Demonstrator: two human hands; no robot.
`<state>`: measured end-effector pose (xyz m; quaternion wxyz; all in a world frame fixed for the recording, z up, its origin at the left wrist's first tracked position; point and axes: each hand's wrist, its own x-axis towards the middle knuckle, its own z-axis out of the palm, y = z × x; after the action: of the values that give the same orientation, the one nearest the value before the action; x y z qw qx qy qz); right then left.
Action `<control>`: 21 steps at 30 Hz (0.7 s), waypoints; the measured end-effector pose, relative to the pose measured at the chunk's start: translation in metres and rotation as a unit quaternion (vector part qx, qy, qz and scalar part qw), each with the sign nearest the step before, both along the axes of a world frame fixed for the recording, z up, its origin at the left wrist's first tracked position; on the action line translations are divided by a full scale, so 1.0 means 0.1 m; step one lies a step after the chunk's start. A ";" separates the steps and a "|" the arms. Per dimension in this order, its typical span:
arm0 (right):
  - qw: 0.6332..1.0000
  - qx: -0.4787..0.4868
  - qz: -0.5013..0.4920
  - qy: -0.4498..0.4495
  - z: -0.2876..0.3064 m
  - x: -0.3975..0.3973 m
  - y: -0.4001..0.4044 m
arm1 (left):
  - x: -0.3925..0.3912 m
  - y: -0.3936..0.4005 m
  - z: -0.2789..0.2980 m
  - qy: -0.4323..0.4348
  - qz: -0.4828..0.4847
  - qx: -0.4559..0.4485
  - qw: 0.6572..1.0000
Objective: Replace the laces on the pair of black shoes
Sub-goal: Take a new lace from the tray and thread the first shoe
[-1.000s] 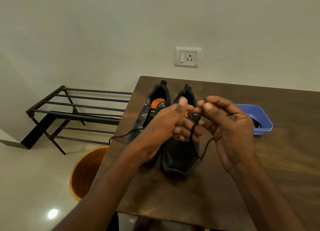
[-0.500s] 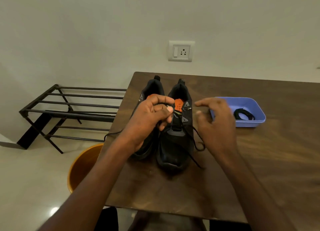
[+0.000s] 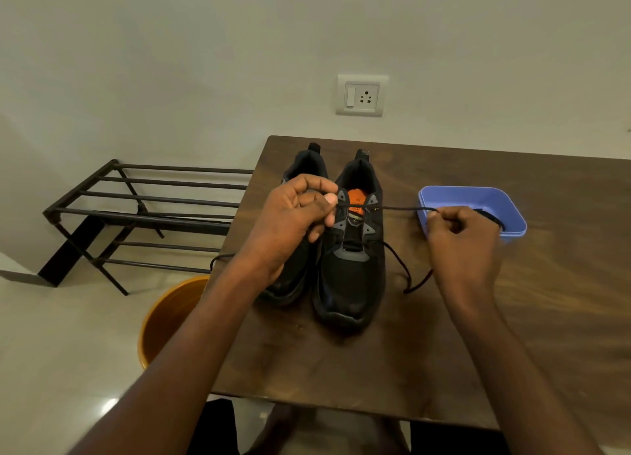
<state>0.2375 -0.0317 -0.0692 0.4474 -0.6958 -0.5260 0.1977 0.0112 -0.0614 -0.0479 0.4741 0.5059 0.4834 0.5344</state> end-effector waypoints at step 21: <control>0.992 0.058 0.100 -0.046 -0.11 -0.19 -0.03 | 0.03 0.04 -0.12 0.123 0.026 0.032 0.992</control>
<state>0.2181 -0.0344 -0.0802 0.4400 -0.6208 -0.6239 0.1782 0.0146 -0.0569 -0.0596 0.3808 0.5698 0.5334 0.4958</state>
